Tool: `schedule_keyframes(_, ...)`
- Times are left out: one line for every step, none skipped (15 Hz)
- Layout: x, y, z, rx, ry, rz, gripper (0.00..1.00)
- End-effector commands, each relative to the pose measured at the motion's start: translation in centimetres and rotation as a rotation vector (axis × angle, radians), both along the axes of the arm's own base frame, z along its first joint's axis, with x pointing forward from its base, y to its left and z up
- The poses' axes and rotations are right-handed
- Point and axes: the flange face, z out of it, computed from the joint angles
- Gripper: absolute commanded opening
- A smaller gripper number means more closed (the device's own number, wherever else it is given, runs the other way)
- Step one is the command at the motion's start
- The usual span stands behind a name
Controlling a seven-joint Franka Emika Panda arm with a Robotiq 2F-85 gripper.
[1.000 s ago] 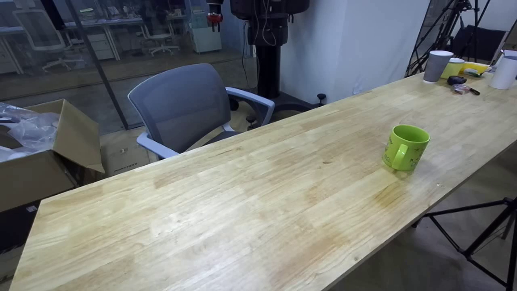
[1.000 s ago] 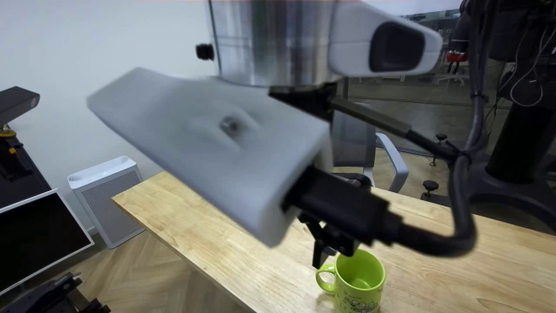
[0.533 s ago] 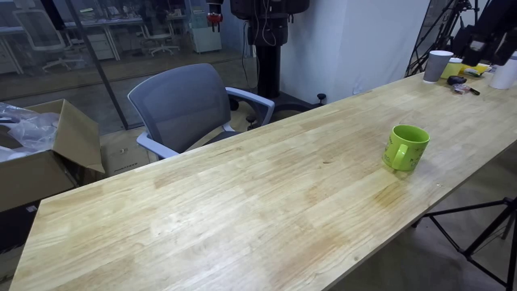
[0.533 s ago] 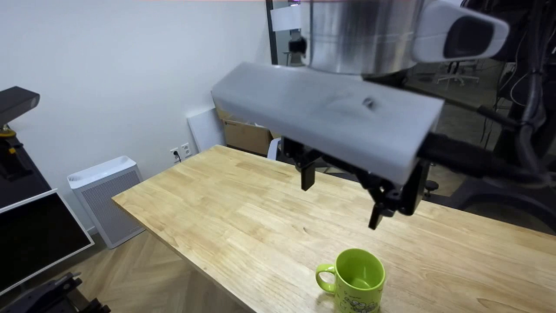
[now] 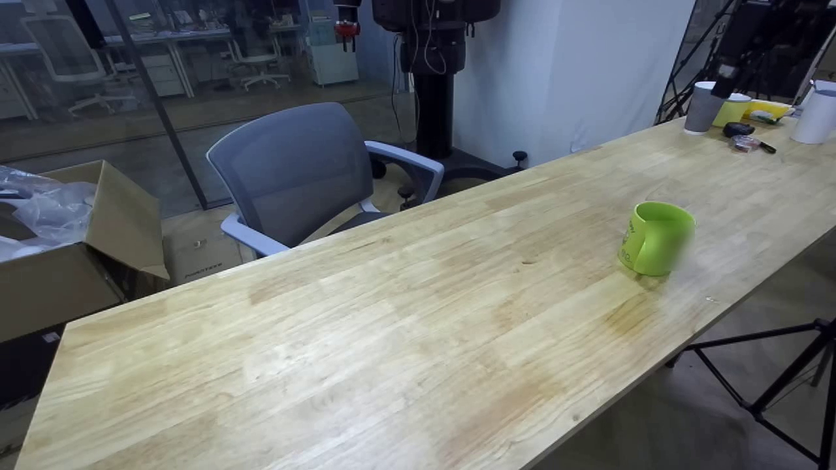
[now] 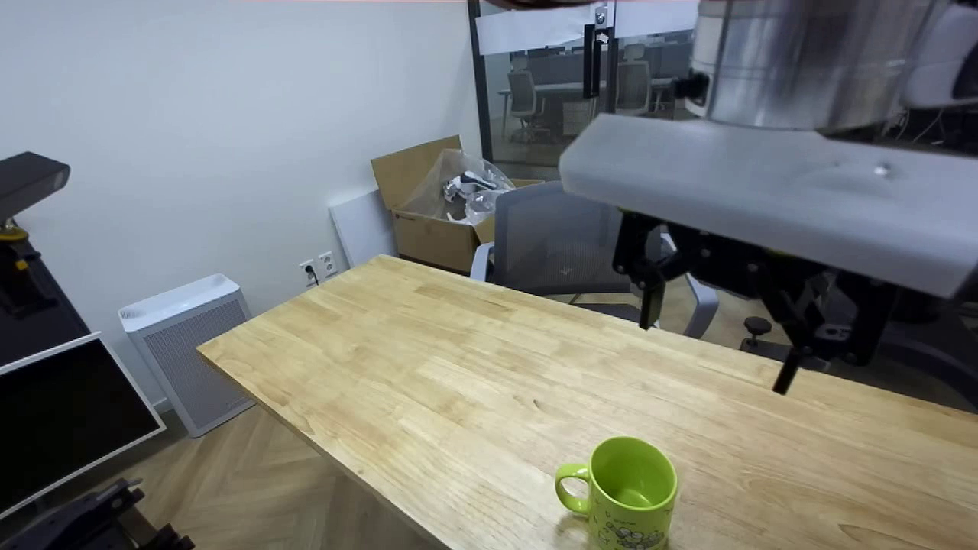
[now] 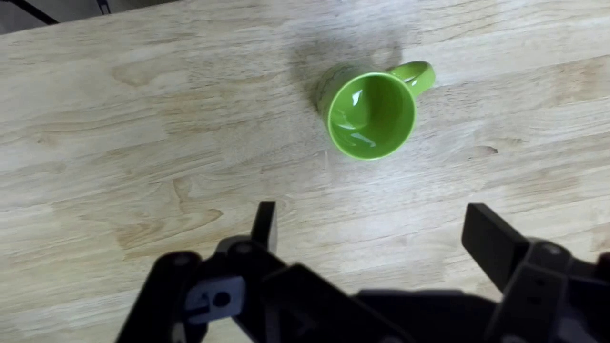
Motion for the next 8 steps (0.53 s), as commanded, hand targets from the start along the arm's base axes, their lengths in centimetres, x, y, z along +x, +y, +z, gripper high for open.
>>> schedule_keyframes(0.9,-3.4,-2.8,0.004,0.050,-0.029,1.00)
schedule_keyframes(0.9,-4.0,-3.5,0.005,0.070,-0.036,1.00)
schedule_keyframes(0.9,-4.6,-4.0,0.014,0.087,-0.033,1.00)
schedule_keyframes(-0.1,-3.4,-3.6,0.000,0.065,-0.036,1.00)
schedule_keyframes(-0.1,-3.9,-4.2,0.004,0.078,-0.040,1.00)
schedule_keyframes(0.0,-4.3,-4.6,0.006,0.086,-0.042,1.00)
schedule_keyframes(0.1,-4.4,-4.8,0.006,0.088,-0.042,1.00)
schedule_keyframes(0.3,-4.4,-4.8,0.006,0.088,-0.040,1.00)
